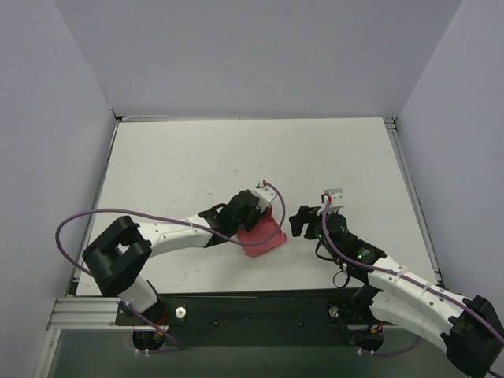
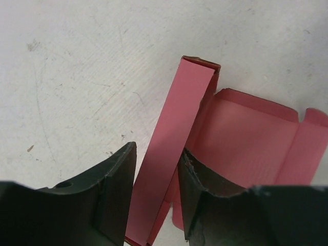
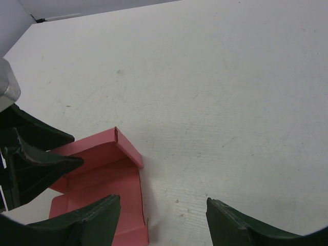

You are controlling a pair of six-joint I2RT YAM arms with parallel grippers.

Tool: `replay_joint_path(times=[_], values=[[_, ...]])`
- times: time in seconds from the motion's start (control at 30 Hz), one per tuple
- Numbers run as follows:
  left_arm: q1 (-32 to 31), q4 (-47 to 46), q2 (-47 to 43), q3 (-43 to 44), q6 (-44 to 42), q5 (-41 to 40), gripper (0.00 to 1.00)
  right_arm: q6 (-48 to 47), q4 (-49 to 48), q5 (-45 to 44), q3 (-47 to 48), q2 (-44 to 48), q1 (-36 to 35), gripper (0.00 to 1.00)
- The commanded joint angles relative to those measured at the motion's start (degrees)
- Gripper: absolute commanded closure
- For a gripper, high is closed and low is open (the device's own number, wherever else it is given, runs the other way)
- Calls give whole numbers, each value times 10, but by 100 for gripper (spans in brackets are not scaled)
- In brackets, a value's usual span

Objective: Fold the paper box

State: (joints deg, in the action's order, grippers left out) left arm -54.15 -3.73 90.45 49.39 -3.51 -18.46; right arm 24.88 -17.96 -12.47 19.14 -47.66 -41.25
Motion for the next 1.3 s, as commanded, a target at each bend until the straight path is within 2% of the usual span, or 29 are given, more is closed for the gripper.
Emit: replay_joint_path(times=[0.0,0.23,0.53,0.73,0.9,1.13,1.27], values=[[58,7,-7,6,92,52,53,6,12,6,5,13,4,32],[155,-42,-41,-59,200,182,57,4,25,21,20,-3,4,32],[236,-100,-38,-140,302,267,56,5,38,54,45,-45,4,32],[250,-164,-48,-183,349,294,57,40,11,103,63,-98,1,32],[251,-188,-50,-198,373,299,57,75,-20,138,116,-175,-17,33],[251,-188,-62,-201,373,294,57,110,-34,142,193,-262,-39,38],[251,-186,-74,-205,373,290,57,116,5,127,236,-319,-45,40]])
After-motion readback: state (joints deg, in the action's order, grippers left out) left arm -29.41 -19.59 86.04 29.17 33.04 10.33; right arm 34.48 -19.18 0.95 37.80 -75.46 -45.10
